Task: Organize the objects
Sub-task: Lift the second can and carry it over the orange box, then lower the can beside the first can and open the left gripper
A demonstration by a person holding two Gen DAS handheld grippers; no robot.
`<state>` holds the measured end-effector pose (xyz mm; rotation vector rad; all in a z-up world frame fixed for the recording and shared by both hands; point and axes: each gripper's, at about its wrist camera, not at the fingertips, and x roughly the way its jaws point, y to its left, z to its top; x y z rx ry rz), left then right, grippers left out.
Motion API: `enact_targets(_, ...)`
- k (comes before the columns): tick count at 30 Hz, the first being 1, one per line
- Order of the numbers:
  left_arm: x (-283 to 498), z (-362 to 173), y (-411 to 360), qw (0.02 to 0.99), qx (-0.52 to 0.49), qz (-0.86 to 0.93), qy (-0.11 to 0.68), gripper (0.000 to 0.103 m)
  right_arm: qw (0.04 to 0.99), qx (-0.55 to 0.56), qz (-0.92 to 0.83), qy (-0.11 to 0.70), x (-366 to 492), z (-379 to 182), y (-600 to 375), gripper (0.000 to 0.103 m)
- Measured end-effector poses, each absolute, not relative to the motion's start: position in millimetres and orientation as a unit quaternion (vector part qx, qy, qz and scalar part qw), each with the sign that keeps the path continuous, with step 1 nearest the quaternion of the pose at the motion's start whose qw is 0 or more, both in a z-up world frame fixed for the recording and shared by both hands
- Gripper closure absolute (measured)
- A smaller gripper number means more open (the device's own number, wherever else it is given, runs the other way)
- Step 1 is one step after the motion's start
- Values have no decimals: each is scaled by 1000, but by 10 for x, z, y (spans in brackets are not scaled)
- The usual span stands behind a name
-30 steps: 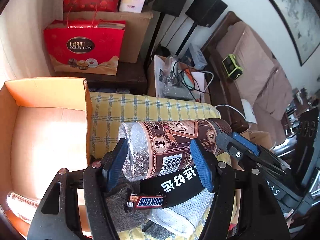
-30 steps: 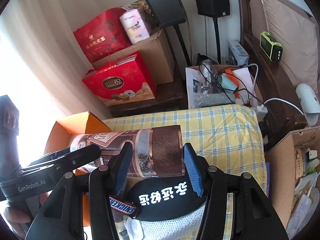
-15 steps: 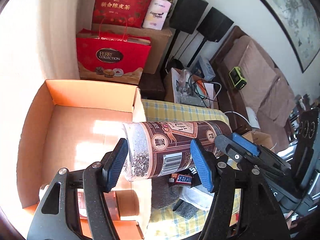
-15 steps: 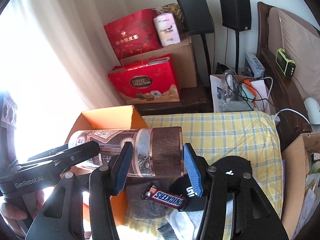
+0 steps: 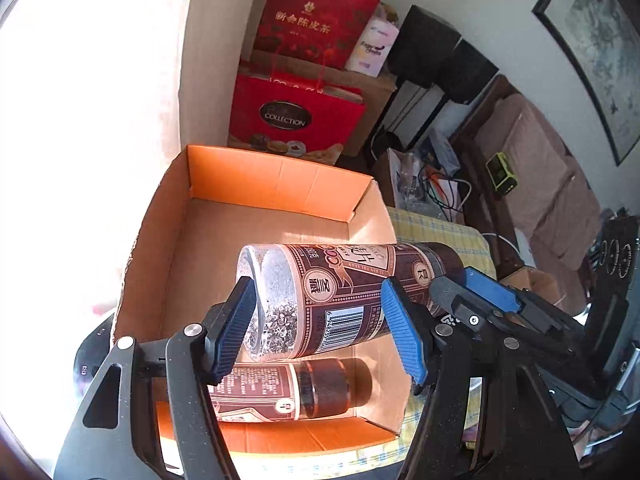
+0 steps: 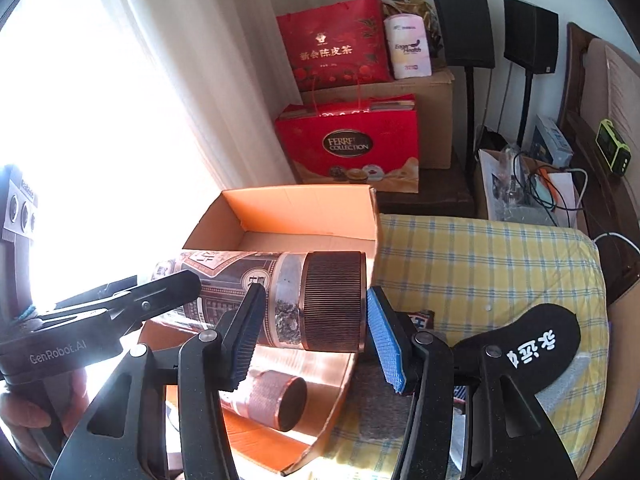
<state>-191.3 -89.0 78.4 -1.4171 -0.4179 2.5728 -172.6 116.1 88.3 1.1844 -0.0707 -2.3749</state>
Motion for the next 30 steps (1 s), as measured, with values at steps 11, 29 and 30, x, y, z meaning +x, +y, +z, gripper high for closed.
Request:
enact_targets(11, -1878, 459, -1371, 83, -500, 850, -144, 41, 260, 456, -851, -3, -1675, 596, 687, 49)
enact_targets(29, -1946, -129, -1500, 82, -561, 809, -152, 41, 244, 522, -817, 20, -1610, -29, 536, 50)
enact_targets(30, -1959, -137, -1497, 83, -564, 808, -150, 41, 242, 523, -817, 23, -1602, -48, 517, 50)
